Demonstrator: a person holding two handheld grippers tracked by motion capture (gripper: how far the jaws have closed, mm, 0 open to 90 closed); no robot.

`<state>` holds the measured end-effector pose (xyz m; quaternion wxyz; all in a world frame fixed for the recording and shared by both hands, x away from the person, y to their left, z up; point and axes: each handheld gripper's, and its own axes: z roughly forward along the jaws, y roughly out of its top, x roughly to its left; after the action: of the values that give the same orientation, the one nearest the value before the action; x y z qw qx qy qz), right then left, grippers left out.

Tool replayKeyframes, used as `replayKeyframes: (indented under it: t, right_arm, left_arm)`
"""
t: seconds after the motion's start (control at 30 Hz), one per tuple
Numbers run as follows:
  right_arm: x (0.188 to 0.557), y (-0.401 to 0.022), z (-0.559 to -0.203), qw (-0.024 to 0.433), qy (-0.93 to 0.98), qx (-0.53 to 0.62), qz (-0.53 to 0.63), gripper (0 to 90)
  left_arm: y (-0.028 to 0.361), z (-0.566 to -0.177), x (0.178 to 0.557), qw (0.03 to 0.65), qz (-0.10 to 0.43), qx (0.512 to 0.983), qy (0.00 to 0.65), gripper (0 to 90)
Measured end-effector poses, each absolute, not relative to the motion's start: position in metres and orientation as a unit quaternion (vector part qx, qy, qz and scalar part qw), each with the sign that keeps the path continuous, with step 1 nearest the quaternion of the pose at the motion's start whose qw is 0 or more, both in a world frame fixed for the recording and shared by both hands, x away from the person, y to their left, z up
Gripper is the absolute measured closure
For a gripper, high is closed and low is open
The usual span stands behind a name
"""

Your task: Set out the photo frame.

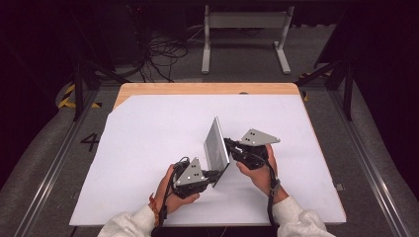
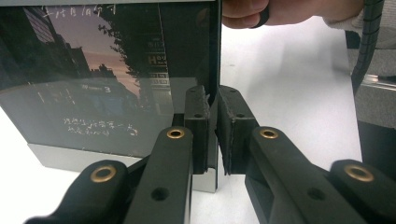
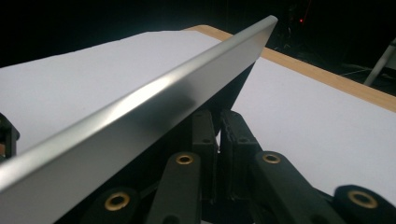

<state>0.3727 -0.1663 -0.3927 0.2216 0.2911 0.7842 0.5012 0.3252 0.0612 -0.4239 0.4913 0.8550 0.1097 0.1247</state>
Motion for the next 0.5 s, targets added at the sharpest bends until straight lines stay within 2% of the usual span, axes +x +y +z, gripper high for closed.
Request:
replayKeyframes:
  t: [0.17,0.5]
  right_arm:
    - [0.370,-0.176,-0.392,0.236,0.785,0.294,0.491,79.9]
    - [0.350,-0.192,-0.396,0.224,0.798,0.296,0.476,75.7]
  left_arm:
    - [0.061,-0.424,0.325,0.489,0.125,0.857,0.109,83.2]
    - [0.071,-0.423,0.327,0.479,0.126,0.863,0.102,82.4]
